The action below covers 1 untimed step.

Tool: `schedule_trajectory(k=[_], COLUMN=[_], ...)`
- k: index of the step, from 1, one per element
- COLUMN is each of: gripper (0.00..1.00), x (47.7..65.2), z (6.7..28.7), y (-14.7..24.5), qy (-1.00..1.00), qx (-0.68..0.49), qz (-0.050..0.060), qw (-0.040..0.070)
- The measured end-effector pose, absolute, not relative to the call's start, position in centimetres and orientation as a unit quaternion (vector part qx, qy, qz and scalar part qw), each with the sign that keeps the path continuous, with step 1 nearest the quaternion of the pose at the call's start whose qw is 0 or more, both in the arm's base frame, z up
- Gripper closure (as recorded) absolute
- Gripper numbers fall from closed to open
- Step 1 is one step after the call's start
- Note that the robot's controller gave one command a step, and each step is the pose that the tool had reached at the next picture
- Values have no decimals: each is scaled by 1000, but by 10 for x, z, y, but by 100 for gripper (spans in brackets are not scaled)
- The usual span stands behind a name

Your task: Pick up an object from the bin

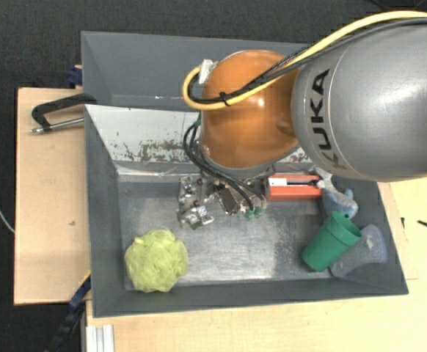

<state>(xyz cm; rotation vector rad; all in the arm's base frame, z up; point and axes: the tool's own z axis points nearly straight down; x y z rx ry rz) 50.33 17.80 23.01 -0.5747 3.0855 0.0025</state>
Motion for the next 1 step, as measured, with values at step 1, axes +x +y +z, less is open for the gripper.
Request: schedule_trajectory(k=[1], gripper=[0], x=[529], z=[247], y=[173], qy=[969], qx=[-247], qz=[1], qw=[4])
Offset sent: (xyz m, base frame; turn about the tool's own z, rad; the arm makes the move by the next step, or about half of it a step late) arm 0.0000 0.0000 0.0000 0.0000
